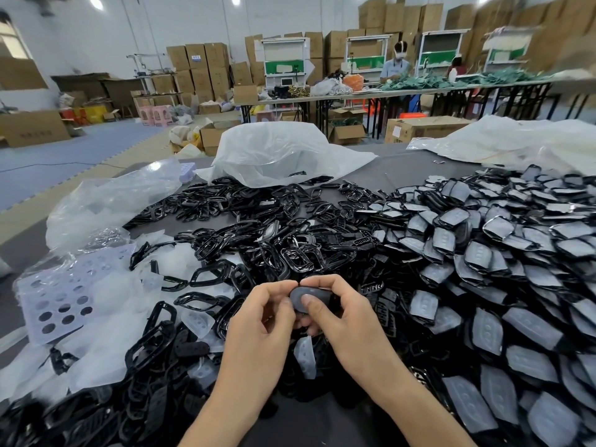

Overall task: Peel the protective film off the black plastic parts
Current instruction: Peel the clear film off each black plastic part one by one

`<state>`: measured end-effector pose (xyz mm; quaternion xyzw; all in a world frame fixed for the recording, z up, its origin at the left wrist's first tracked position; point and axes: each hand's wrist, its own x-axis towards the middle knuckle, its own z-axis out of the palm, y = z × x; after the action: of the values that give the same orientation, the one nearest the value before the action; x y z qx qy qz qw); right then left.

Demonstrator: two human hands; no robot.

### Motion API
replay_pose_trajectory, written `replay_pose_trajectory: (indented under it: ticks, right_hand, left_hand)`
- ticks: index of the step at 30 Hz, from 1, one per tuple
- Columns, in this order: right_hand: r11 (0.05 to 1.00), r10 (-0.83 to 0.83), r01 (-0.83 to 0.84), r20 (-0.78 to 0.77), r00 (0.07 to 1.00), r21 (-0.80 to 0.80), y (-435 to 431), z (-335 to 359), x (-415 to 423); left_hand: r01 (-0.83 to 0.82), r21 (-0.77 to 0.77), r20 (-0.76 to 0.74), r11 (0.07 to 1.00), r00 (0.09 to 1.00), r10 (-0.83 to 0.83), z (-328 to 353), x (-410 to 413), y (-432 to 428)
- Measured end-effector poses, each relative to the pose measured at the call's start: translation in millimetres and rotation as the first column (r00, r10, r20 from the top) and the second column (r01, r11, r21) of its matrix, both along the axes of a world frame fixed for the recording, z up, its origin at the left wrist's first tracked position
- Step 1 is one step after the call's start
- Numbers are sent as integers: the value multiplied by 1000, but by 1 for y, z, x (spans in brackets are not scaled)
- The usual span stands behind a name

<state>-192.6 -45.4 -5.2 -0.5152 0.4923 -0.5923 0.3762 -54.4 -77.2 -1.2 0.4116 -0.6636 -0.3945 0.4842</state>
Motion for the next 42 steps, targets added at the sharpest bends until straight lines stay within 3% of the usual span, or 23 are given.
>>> replay_pose_trajectory:
  ticks: [8, 15, 21, 29, 37, 42]
  right_hand:
    - [1000, 30, -30, 30, 999, -1, 0, 1, 0]
    - [994, 72, -99, 389, 919, 50, -5, 1, -2]
    - [979, 84, -173, 555, 828, 110, -6, 4, -2]
    - [982, 96, -163, 484, 870, 97, -5, 3, -2]
    - [980, 118, -166, 344, 931, 112, -2, 2, -8]
    - [976, 139, -188, 354, 925, 110, -1, 4, -6]
  left_hand:
    - [56, 6, 35, 998, 998, -56, -1, 1, -2]
    - [20, -26, 35, 999, 999, -20, -1, 3, -2]
    - [24, -54, 47, 998, 999, -21, -1, 4, -1]
    - [89, -151, 91, 984, 993, -76, -1, 2, 2]
    - [136, -355, 299, 925, 954, -25, -3, 8, -1]
    - [173, -444, 344, 879, 939, -11, 1, 9, 1]
